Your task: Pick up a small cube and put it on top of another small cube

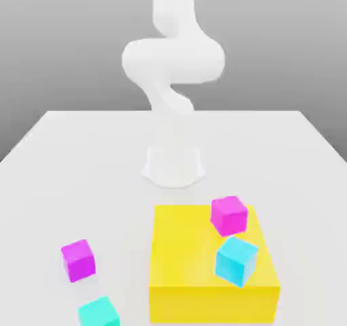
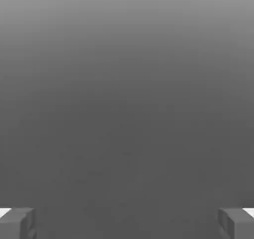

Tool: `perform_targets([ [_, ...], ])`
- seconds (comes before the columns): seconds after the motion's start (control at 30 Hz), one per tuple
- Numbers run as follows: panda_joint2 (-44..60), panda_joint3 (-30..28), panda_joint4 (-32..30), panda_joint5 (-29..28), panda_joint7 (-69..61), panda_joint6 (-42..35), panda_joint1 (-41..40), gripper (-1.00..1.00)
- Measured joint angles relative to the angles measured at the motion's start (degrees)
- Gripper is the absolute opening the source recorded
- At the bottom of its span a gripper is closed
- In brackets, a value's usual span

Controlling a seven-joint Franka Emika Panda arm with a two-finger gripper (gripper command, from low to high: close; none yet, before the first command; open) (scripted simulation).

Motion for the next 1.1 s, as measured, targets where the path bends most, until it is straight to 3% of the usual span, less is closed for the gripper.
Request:
perform_targets([
  [0.6,37.77,2.93,-0.85,-5.82,28.75,11.63,-11.50,0.00],
  [1.07,66.31,0.86,-0.09,-1.52,40.25,24.37,-13.44,0.00],
  [1.1,68.11,0.70,0.25,-1.63,40.35,25.77,-13.31,-1.00],
])
